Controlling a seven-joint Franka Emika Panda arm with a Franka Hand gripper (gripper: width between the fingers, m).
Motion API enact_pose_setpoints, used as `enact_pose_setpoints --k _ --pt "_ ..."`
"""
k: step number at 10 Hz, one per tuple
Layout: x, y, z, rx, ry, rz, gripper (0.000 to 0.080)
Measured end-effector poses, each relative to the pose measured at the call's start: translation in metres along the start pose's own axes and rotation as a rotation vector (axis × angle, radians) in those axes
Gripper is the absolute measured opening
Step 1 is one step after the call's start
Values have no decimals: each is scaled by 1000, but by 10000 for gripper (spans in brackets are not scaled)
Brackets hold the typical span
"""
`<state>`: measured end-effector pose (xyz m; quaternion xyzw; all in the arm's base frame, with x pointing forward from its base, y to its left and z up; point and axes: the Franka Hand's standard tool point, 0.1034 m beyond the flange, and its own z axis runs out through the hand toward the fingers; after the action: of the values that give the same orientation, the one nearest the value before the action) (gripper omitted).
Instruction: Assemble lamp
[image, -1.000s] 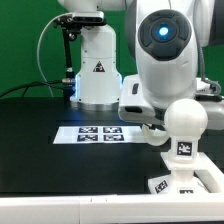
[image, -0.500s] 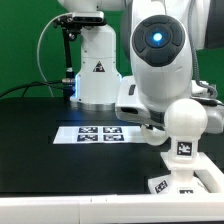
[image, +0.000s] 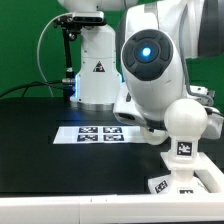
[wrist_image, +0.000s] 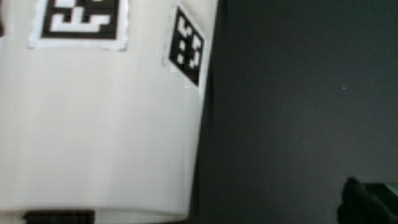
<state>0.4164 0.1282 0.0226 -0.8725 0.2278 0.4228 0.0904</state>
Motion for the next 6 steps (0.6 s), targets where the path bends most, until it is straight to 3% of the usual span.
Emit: enact_pose_setpoints --k 1,2,6 --pt "0 -1 1 32 -22 17 699" --pt "1 2 1 47 -33 28 699" --pt "2 1 1 55 -36 34 699"
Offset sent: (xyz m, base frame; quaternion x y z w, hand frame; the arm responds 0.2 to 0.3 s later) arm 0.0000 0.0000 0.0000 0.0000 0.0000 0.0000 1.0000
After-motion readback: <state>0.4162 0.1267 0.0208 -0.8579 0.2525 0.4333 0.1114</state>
